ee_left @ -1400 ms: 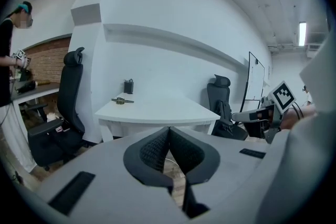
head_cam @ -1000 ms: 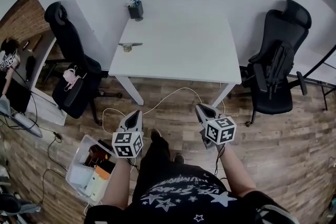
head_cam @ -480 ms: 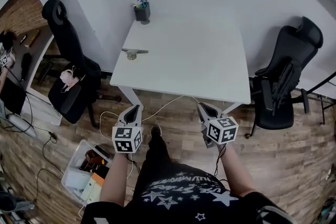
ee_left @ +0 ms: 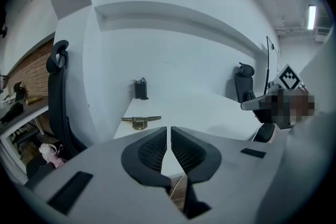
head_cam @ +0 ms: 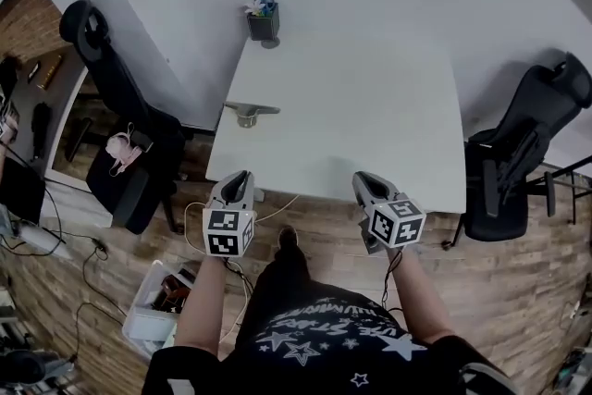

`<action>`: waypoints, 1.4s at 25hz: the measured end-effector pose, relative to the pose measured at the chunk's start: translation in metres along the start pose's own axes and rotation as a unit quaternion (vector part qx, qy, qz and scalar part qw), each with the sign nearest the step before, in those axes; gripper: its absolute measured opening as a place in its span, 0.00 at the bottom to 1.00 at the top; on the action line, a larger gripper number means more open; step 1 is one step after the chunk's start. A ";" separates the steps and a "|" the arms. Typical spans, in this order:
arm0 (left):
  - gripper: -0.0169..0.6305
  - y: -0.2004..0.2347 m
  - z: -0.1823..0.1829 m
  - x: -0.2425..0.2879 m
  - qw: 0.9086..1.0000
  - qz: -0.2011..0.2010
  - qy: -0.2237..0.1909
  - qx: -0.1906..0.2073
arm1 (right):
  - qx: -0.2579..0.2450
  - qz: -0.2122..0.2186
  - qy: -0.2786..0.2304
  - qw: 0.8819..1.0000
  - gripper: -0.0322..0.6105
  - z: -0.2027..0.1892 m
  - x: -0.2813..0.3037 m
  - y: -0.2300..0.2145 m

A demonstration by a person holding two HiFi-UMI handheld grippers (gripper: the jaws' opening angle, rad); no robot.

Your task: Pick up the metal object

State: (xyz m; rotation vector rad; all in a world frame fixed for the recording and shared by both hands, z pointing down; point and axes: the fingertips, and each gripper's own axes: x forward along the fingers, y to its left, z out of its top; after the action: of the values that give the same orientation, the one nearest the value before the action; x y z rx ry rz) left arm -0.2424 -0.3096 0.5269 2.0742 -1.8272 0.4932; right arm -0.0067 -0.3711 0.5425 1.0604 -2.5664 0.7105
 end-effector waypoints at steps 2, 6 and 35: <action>0.07 0.016 0.007 0.019 1.000 -0.005 0.007 0.014 | 0.004 -0.002 0.002 1.000 0.13 0.010 0.022 -0.001; 0.28 0.042 0.014 0.052 0.998 -0.011 0.017 0.063 | 0.006 -0.010 0.007 1.000 0.13 0.025 0.056 -0.003; 0.42 0.131 0.004 0.221 0.820 -0.028 0.066 0.568 | 0.044 -0.073 0.030 0.996 0.13 0.055 0.176 -0.033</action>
State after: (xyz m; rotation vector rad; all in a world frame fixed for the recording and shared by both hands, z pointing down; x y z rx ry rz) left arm -0.3462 -0.5214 0.6285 2.5863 -1.4684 2.0405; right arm -0.1085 -0.5237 0.5817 1.2205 -2.3989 0.8108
